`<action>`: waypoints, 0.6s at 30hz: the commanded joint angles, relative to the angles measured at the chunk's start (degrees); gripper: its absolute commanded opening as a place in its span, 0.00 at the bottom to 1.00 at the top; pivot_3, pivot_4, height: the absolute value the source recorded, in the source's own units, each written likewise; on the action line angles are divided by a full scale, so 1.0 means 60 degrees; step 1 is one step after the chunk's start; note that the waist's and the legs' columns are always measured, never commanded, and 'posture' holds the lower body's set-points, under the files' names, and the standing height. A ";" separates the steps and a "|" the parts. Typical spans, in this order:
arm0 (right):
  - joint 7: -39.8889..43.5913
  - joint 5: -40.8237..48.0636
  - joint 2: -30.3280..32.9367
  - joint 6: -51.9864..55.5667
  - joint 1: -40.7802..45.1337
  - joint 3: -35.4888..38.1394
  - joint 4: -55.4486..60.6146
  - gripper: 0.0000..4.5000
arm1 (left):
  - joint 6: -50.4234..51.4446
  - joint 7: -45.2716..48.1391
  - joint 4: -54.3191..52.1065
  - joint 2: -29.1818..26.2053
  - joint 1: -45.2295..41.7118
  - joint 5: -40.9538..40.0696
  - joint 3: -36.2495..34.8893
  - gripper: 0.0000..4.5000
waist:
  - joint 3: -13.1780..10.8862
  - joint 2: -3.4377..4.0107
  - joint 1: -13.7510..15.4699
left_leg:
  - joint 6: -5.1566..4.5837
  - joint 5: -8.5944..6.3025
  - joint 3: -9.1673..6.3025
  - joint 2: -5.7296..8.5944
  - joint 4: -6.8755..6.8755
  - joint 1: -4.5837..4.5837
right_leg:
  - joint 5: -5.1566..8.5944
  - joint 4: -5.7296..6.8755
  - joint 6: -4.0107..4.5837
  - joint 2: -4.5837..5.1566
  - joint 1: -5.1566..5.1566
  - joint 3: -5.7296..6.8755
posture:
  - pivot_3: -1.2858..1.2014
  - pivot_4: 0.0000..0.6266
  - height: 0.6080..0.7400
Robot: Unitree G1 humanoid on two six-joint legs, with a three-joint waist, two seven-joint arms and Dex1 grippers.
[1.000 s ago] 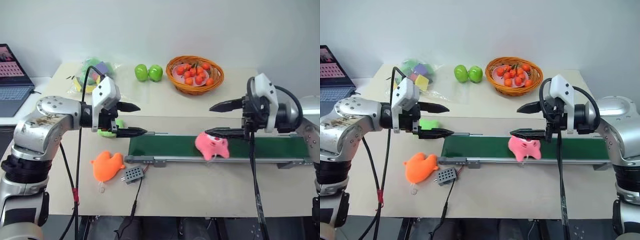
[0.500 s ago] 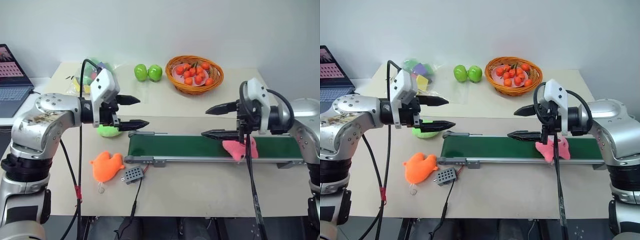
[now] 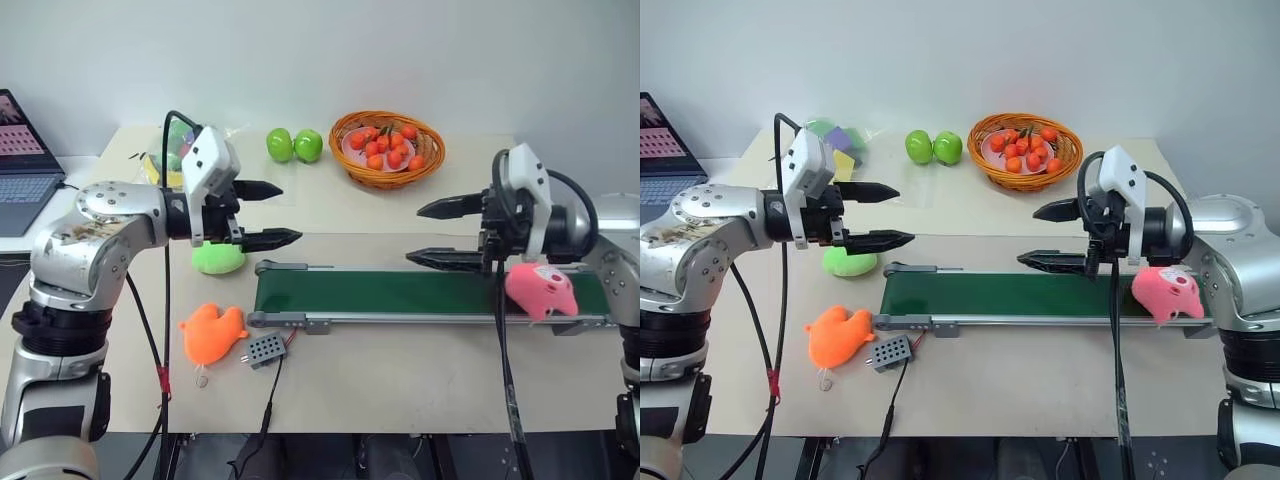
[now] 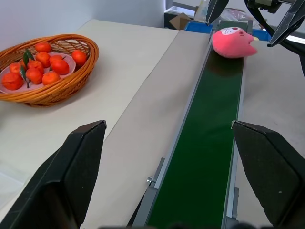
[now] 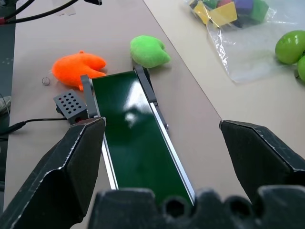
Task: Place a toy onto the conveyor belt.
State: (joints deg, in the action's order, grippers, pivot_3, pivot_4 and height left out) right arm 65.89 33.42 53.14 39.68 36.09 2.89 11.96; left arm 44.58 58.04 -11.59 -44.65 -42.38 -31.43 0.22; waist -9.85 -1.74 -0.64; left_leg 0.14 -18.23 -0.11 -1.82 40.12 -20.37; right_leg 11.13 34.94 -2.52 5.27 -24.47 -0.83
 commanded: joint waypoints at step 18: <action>-0.0506 0.0588 0.0000 0.0185 0.0117 0.0653 0.0420 1.00 | -0.0604 0.0307 0.0545 0.0159 -0.0886 0.0470 0.0277 1.00 | 0.0000 0.0000 0.0000 | 0.0000 0.0000 0.0000 0.0000 0.0001 -0.0001 | 0.0000 0.0000 0.0000 0.0000 0.0000 0.0000 | 0.52 0.24 0.99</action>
State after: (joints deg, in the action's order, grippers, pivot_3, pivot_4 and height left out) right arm 63.36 35.22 52.51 40.56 36.07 3.81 12.54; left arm 42.33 59.64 -7.99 -43.54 -45.59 -29.12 2.32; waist -9.85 -1.74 -0.64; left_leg 0.14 -18.23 -0.12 -1.82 40.12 -20.37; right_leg 11.13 34.94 -2.52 5.26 -24.47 -0.82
